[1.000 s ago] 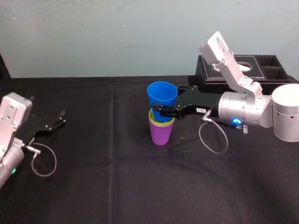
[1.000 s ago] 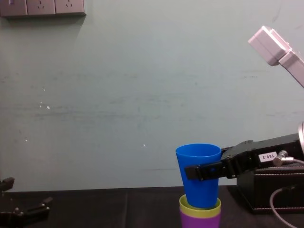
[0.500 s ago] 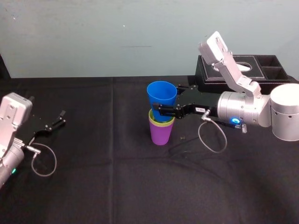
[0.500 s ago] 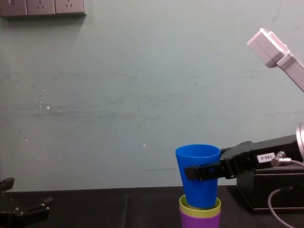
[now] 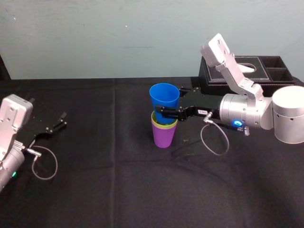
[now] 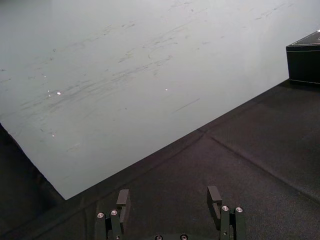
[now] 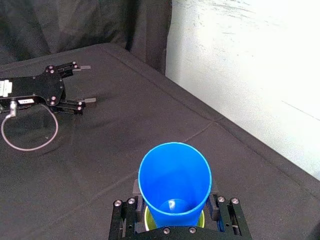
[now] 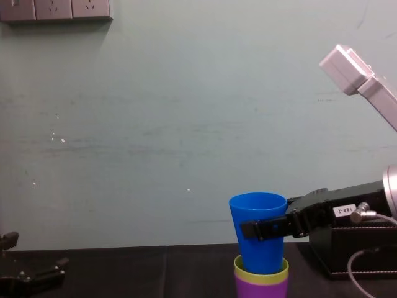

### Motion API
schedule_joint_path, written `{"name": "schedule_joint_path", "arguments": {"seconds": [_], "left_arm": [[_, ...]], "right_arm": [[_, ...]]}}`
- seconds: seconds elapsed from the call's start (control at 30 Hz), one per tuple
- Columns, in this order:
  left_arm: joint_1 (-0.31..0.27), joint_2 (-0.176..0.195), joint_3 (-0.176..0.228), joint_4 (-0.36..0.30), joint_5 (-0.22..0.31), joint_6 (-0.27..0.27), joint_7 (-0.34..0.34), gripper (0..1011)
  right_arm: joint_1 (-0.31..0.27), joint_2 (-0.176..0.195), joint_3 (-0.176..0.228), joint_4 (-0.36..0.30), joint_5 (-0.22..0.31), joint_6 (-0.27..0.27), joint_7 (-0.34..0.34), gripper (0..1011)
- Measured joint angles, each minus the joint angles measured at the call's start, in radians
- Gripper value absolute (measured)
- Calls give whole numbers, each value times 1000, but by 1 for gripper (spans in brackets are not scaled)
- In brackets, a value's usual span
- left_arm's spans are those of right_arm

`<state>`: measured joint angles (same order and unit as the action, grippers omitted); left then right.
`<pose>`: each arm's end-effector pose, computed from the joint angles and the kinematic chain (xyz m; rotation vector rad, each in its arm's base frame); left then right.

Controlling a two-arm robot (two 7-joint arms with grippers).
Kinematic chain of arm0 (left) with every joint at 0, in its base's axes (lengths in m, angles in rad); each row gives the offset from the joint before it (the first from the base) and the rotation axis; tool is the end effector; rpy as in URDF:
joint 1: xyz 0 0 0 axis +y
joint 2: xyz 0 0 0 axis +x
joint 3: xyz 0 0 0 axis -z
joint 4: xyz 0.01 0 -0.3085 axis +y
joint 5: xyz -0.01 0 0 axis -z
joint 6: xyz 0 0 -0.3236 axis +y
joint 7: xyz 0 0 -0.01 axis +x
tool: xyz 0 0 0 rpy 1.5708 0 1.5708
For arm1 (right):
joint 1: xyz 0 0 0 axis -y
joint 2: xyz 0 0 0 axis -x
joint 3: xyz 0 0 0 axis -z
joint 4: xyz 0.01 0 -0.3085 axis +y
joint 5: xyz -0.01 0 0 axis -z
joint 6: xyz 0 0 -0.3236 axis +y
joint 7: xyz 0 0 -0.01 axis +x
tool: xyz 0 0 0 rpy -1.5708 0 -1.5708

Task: Stack the three plastic cups sequentially using one hand.

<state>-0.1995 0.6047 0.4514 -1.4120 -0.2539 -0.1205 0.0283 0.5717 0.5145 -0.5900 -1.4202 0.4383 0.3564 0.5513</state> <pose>0.3751 0.0893 -0.3200 0.3045 -0.2850 1.2480 0.4602 -0.0184 -0.1989 -0.3661 0.0145 -0.6550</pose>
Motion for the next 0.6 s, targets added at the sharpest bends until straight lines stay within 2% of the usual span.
{"name": "schedule_joint_path", "arguments": {"seconds": [0.6], "left_arm": [[0, 0, 0, 0, 0, 0, 0, 1010]], "right_arm": [[4, -17, -9, 40, -12, -17, 15, 730]]}}
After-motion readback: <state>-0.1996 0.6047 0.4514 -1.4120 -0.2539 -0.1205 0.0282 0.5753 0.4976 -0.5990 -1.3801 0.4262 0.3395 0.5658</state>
